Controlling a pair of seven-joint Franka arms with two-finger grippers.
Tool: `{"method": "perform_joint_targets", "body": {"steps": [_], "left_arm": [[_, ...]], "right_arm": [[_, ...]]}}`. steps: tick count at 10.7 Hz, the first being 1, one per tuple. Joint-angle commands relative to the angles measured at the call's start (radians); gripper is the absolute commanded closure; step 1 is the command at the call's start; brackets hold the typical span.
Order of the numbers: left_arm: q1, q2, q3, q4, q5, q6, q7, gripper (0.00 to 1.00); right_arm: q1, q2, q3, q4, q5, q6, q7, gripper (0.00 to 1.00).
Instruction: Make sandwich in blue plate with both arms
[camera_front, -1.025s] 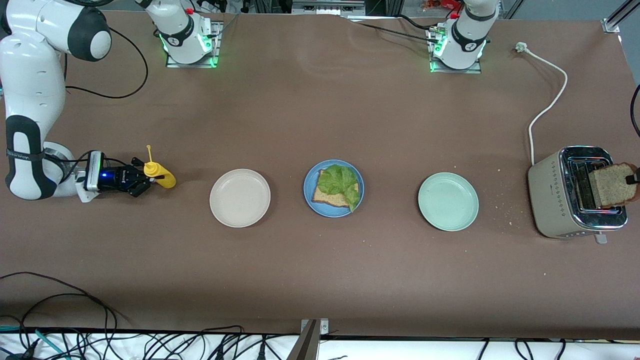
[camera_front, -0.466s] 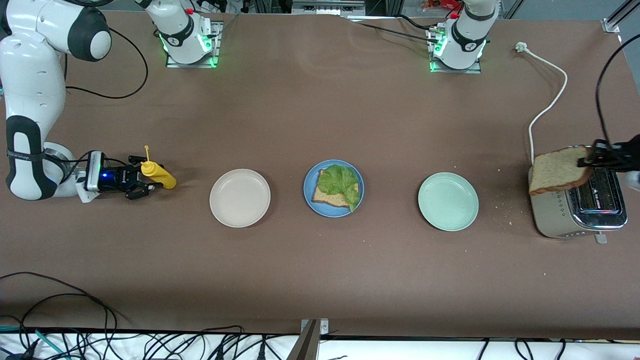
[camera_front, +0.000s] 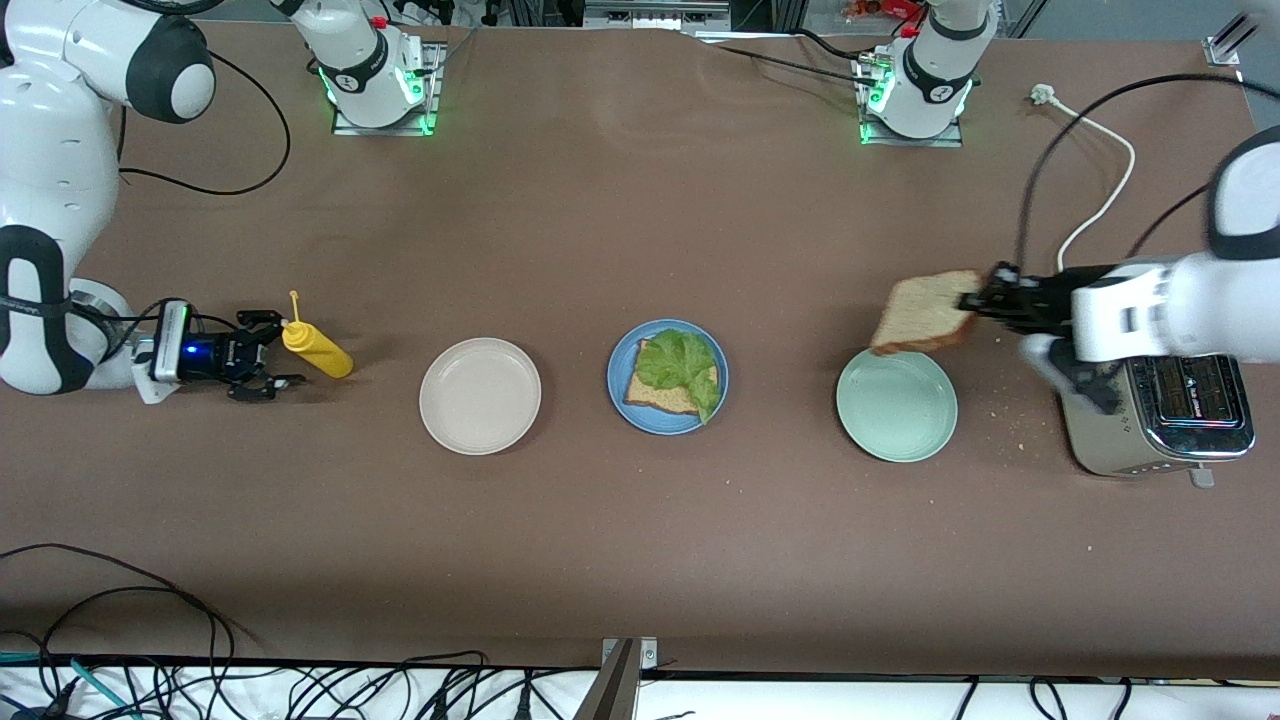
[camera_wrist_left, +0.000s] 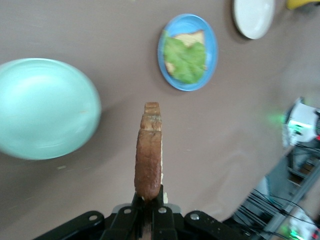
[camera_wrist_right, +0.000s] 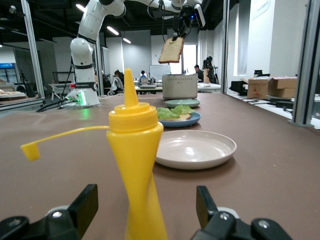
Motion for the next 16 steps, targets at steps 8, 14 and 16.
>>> {"method": "perform_joint_targets", "body": {"steps": [8, 14, 16], "left_arm": [[-0.333, 0.431, 0.005, 0.025, -0.413, 0.429, -0.023, 1.00], [-0.334, 0.548, 0.008, 0.027, -0.413, 0.491, 0.062, 0.33], [-0.333, 0.548, 0.028, 0.028, -0.397, 0.491, 0.069, 0.00]], "right_arm": [[-0.022, -0.080, -0.084, 0.220, -0.182, -0.008, 0.433, 0.01], [0.125, -0.396, -0.082, 0.231, -0.420, -0.001, 1.044, 0.01], [0.179, -0.468, -0.081, 0.231, -0.484, -0.002, 1.266, 0.01]]}}
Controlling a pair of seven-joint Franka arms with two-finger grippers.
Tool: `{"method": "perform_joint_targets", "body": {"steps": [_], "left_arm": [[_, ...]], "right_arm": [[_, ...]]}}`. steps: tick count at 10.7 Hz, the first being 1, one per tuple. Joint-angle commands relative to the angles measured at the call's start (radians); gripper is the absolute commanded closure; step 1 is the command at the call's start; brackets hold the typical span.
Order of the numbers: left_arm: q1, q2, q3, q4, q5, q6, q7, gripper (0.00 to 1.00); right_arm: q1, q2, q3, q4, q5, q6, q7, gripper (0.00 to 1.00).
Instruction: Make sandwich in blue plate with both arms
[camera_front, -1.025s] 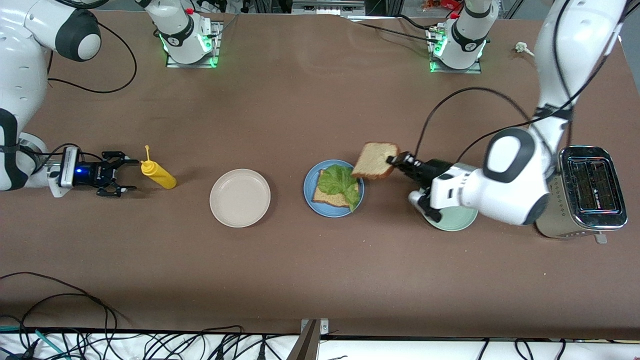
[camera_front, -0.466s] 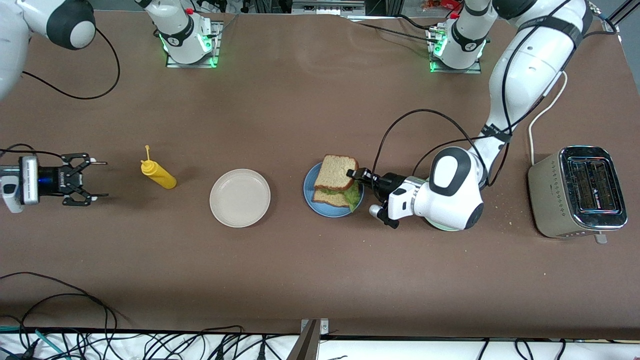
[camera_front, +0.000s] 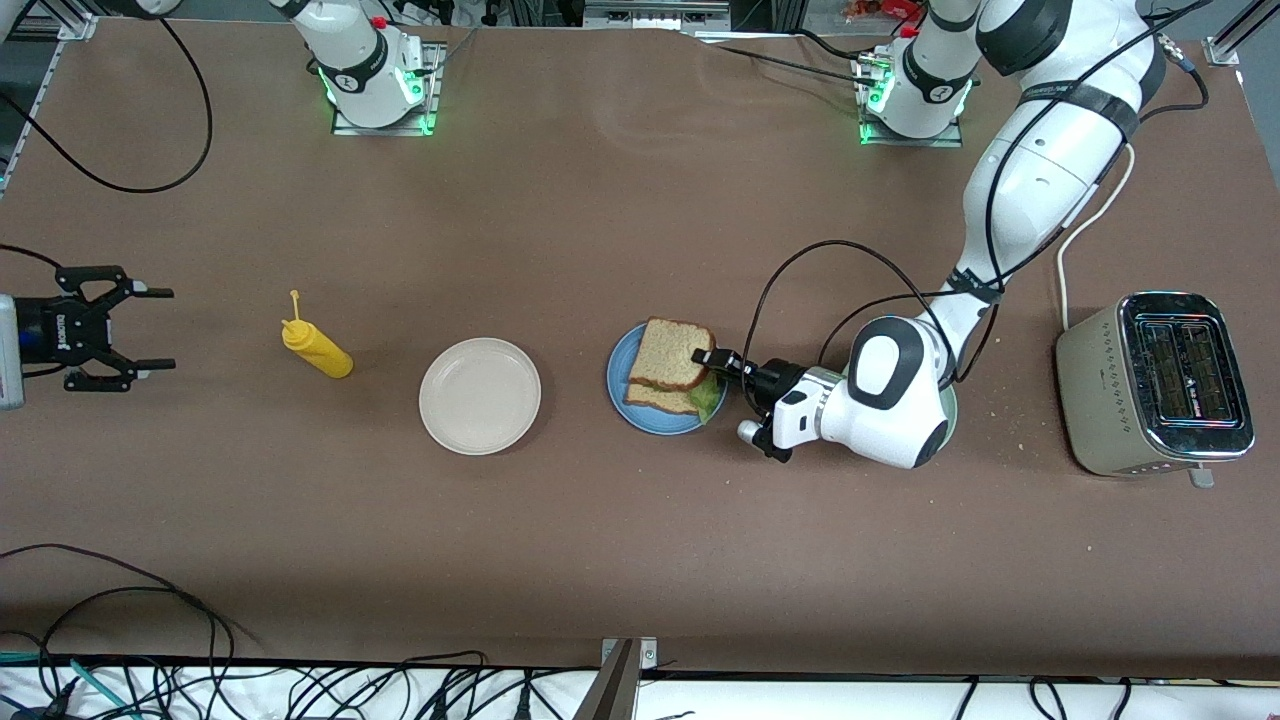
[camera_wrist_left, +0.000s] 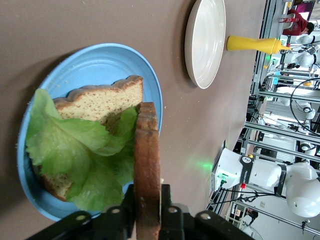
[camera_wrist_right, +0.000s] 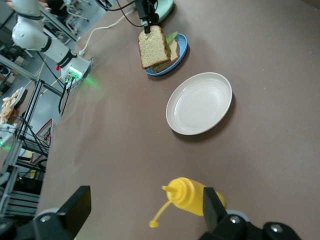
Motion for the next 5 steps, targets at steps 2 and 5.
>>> {"method": "perform_joint_targets", "body": {"steps": [2, 5], "left_arm": [[0.009, 0.000, 0.034, 0.029, -0.013, -0.003, 0.027, 0.00], [0.014, -0.038, 0.043, 0.040, 0.160, -0.004, 0.017, 0.00]], "right_arm": [[0.110, -0.154, 0.001, -0.022, -0.168, -0.002, 0.398, 0.00], [0.214, -0.266, 0.003, -0.020, -0.384, 0.001, 0.714, 0.00]]}}
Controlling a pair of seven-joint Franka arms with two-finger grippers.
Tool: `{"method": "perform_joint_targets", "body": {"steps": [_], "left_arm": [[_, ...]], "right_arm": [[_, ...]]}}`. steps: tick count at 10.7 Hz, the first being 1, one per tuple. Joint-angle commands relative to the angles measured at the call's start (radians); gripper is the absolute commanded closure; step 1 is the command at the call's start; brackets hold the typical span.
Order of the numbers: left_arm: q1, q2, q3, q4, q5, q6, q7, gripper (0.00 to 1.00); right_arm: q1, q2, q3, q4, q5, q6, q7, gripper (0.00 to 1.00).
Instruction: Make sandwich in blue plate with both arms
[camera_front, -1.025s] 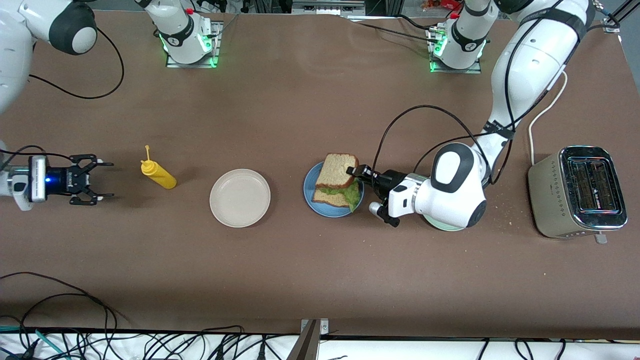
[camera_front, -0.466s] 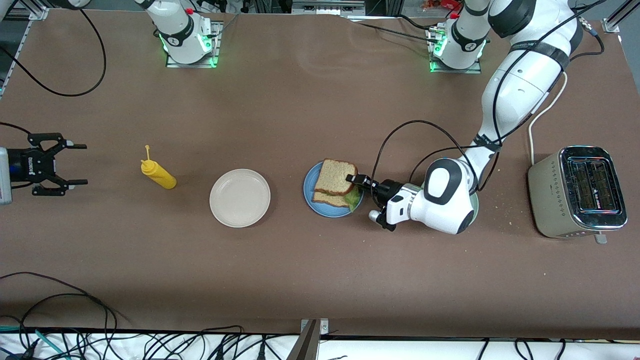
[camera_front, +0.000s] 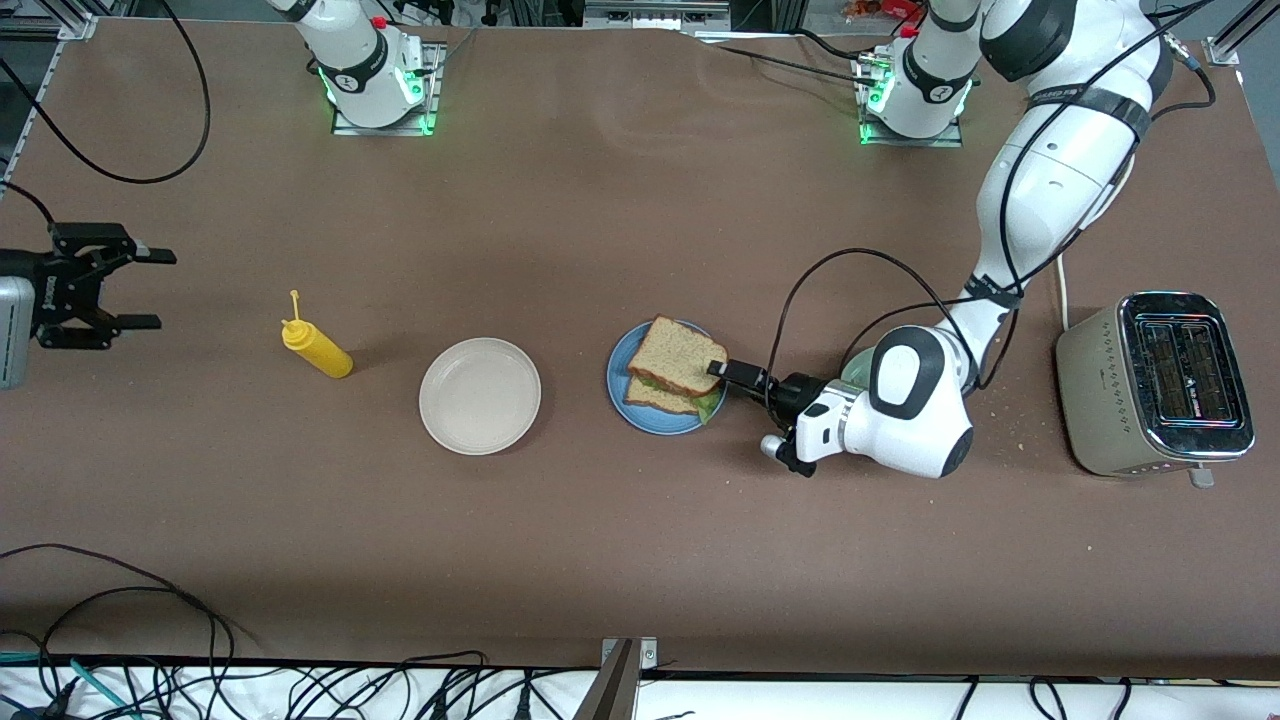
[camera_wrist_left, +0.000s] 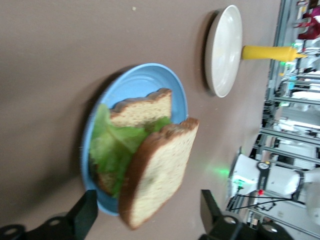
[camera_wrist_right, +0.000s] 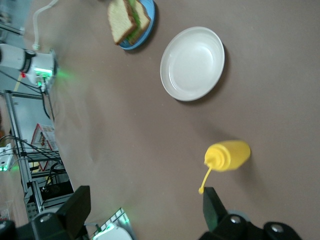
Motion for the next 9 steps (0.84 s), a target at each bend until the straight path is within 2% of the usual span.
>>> {"method": "perform_joint_targets", "body": {"steps": [1, 4, 5, 7, 8, 9], "left_arm": [[0.002, -0.080, 0.007, 0.014, 0.142, -0.010, -0.019, 0.00], [0.035, -0.241, 0.018, 0.016, 0.338, -0.133, -0.152, 0.00], [0.043, -0.295, 0.018, 0.014, 0.417, -0.182, -0.178, 0.00], [0.037, -0.403, 0.024, 0.007, 0.557, -0.260, -0.203, 0.00], [0.008, -0.468, 0.070, 0.002, 0.611, -0.300, -0.208, 0.00], [-0.062, -0.525, 0.170, -0.005, 0.619, -0.315, -0.206, 0.00]], "right_arm": [[0.130, -0.127, 0.006, -0.020, -0.266, 0.001, 0.337, 0.00], [0.301, -0.188, 0.010, -0.029, -0.518, 0.041, 0.633, 0.00], [0.315, -0.201, 0.024, -0.055, -0.561, 0.076, 0.680, 0.00], [0.260, -0.228, 0.151, -0.125, -0.644, 0.153, 0.790, 0.00], [0.176, -0.262, 0.267, -0.179, -0.692, 0.214, 0.841, 0.00], [0.107, -0.303, 0.343, -0.259, -0.709, 0.284, 0.867, 0.01]]}}
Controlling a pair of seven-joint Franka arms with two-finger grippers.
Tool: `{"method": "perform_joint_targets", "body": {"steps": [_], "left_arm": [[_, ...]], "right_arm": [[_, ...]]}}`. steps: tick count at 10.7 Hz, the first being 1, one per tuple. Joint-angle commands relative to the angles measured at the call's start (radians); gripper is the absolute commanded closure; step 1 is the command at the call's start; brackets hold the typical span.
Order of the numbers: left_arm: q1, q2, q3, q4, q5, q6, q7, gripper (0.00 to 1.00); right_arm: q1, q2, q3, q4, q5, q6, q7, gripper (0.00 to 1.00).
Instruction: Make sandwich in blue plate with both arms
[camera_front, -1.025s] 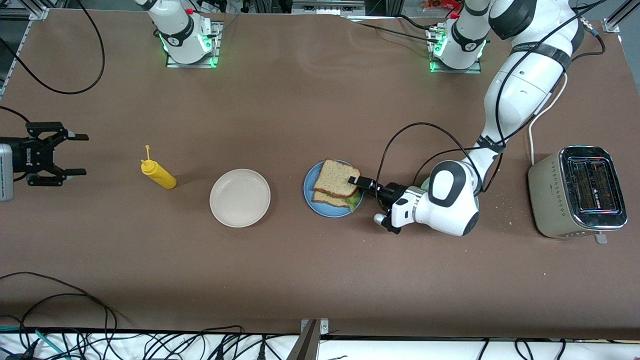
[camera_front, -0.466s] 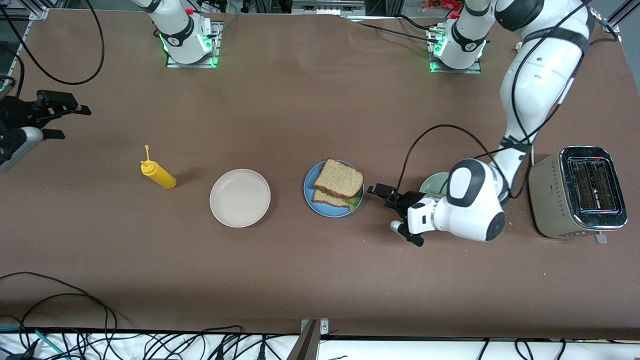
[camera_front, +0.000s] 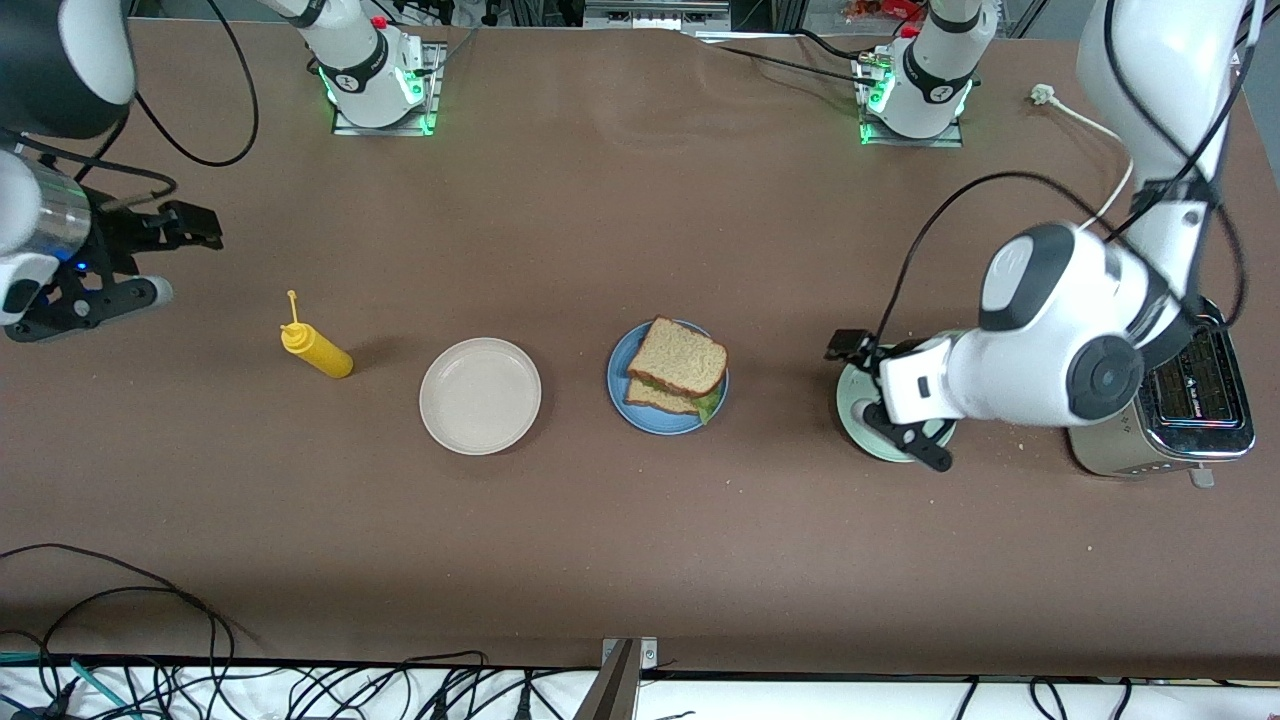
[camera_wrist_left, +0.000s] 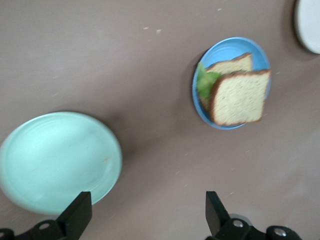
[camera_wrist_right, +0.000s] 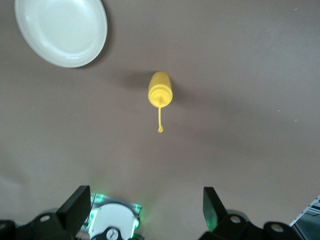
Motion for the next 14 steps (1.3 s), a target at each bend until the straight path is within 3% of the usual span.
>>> {"method": "perform_joint_targets", "body": {"steps": [1, 2, 5, 7, 11, 14], "left_arm": [[-0.153, -0.197, 0.232, -0.068, 0.065, -0.044, -0.014, 0.00], [-0.180, -0.237, 0.295, -0.079, 0.070, -0.044, -0.013, 0.00], [-0.172, -0.396, 0.378, -0.194, 0.065, -0.032, -0.016, 0.00], [-0.154, -0.447, 0.389, -0.217, 0.079, -0.032, -0.037, 0.00], [-0.126, -0.649, 0.388, -0.449, 0.071, 0.066, -0.059, 0.00], [-0.125, -0.645, 0.377, -0.445, 0.076, 0.068, -0.060, 0.00]], "right_arm": [[-0.161, -0.154, 0.183, -0.266, -0.063, 0.226, 0.119, 0.01], [-0.166, -0.177, 0.180, -0.326, -0.062, 0.315, 0.129, 0.01], [-0.157, -0.115, 0.175, -0.306, -0.048, 0.432, 0.236, 0.00], [-0.154, -0.113, 0.172, -0.294, -0.046, 0.434, 0.259, 0.00], [-0.201, -0.118, 0.157, -0.182, 0.076, 0.405, 0.279, 0.00], [-0.203, -0.139, 0.155, -0.182, 0.058, 0.382, 0.282, 0.00]]}}
